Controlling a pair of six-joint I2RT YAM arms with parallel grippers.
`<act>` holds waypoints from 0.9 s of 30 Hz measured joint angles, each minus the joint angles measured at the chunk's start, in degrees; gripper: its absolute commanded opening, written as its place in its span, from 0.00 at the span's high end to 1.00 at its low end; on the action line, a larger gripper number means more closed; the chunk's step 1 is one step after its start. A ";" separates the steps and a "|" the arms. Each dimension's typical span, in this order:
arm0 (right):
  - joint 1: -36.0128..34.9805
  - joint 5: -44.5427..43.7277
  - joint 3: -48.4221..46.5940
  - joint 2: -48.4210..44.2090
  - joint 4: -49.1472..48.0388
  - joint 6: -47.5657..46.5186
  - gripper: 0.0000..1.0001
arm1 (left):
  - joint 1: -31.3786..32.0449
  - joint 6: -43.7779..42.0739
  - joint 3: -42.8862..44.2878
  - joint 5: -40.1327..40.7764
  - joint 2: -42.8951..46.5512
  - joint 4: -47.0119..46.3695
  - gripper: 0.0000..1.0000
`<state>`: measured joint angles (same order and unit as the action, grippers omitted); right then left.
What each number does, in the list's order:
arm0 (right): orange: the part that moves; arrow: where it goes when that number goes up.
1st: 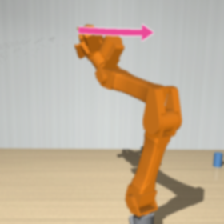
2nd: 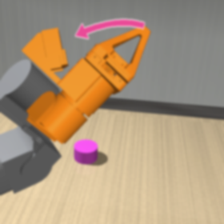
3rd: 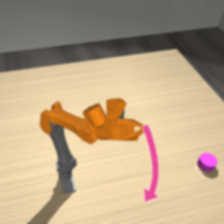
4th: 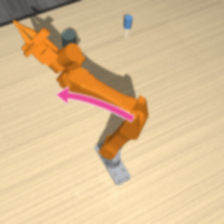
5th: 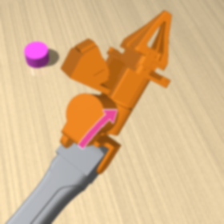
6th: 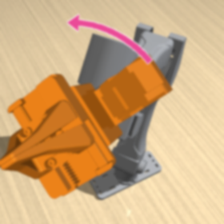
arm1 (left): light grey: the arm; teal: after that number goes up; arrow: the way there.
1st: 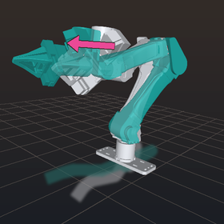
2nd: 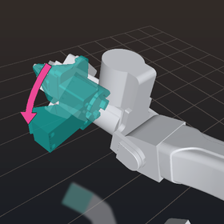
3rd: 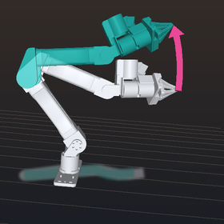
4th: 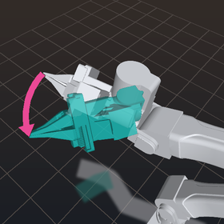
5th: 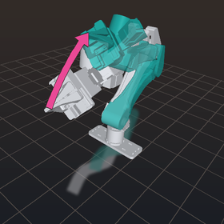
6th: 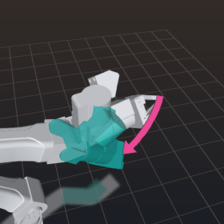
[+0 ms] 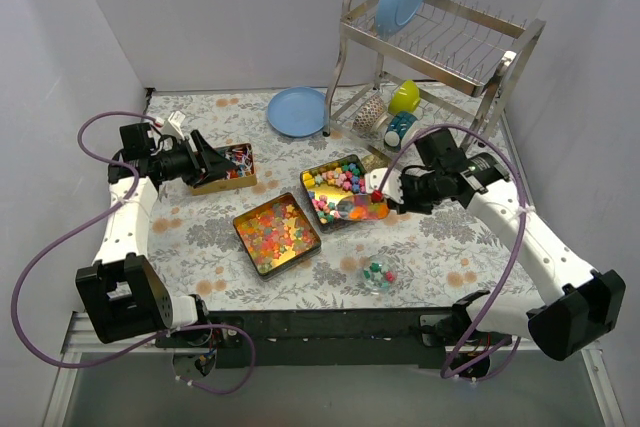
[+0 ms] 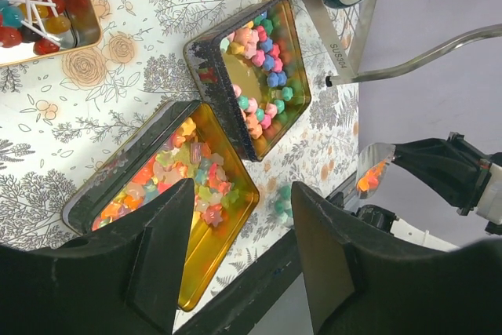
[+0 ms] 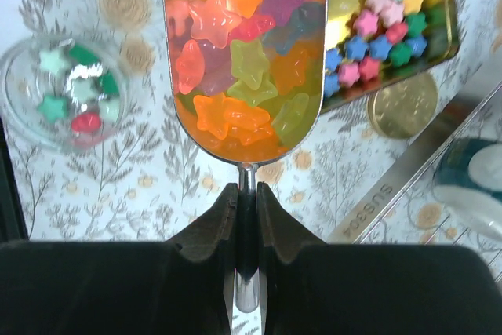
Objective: Pack the candies
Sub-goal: Place the fake candies in the packing bottle.
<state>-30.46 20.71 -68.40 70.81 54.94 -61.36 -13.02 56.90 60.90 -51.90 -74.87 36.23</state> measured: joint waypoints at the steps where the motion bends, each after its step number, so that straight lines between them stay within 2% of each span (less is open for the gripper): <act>1: 1.44 0.11 0.48 -0.96 1.73 -1.55 0.99 | 0.00 0.31 -0.11 0.00 -0.04 -0.42 0.48; 5: 6.01 -0.74 5.55 -5.35 6.71 -9.05 0.99 | 0.00 0.79 -0.11 -0.02 -0.52 -1.16 0.48; 9: 6.62 -2.43 9.97 -8.94 11.26 -14.34 0.99 | 0.00 0.79 -0.11 0.00 -1.60 -1.62 0.48; 27: 5.70 -10.21 10.99 -9.84 15.45 -25.49 0.99 | 0.00 2.54 -1.77 0.50 -2.71 -4.35 0.47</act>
<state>-24.75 10.50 -57.41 60.97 70.39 -86.85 -13.02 59.44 59.13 -51.40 -77.58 31.88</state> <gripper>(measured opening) 0.185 0.526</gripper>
